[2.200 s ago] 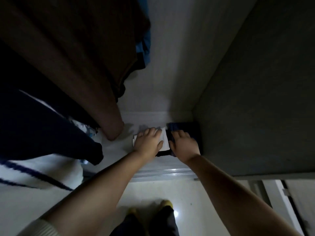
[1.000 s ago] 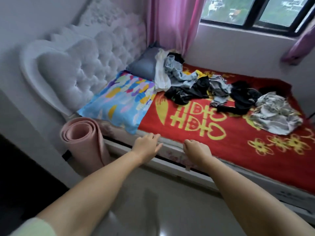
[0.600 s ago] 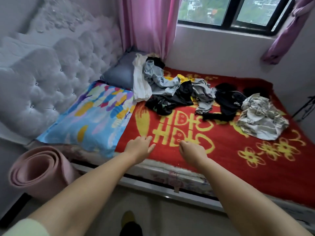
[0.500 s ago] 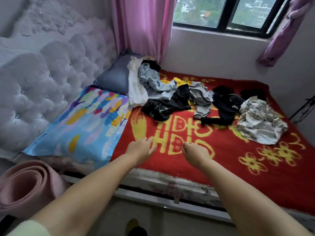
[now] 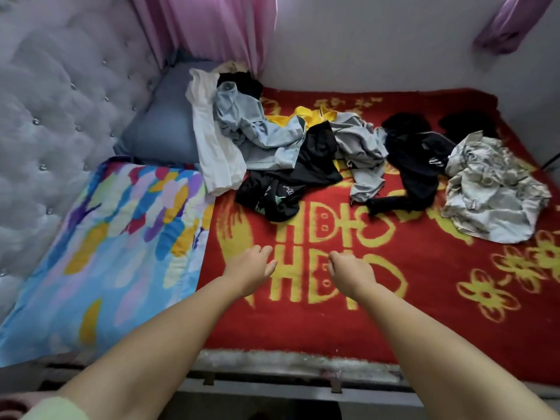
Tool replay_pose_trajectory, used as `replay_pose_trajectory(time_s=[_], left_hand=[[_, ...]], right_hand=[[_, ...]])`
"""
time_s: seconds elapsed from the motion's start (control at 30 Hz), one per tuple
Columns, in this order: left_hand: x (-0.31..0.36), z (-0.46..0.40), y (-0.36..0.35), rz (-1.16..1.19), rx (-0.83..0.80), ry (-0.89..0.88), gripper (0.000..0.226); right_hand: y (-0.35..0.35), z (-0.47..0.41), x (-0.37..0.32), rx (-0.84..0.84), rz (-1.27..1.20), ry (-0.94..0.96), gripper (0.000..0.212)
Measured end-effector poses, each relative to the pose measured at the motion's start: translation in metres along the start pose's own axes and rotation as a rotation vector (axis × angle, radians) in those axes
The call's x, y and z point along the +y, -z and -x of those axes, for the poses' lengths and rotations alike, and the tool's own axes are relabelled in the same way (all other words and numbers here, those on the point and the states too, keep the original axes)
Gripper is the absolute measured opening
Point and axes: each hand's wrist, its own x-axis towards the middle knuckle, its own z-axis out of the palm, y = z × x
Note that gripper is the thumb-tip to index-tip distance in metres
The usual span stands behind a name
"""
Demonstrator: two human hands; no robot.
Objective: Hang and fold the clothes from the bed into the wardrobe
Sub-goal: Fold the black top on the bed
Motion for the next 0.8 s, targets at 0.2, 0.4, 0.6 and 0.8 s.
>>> replay_pose_trajectory(time_s=[0.2, 0.4, 0.6, 0.8], left_hand=[[-0.010, -0.073, -0.021, 0.037, -0.059, 0.101, 0.044], [-0.009, -0.154, -0.055, 0.091, -0.080, 0.163, 0.043], [-0.053, -0.237, -0.098, 0.029, 0.021, 0.110, 0.050], [-0.092, -0.322, -0.135, -0.272, 0.084, 0.042, 0.087]], right_hand=[[-0.025, -0.093, 0.015, -0.092, -0.068, 0.071, 0.027], [-0.066, -0.190, 0.038, -0.231, -0.019, 0.180, 0.023], [-0.131, -0.284, 0.029, -0.230, 0.027, 0.275, 0.037], [-0.203, -0.321, 0.047, -0.101, 0.046, 0.314, 0.054]])
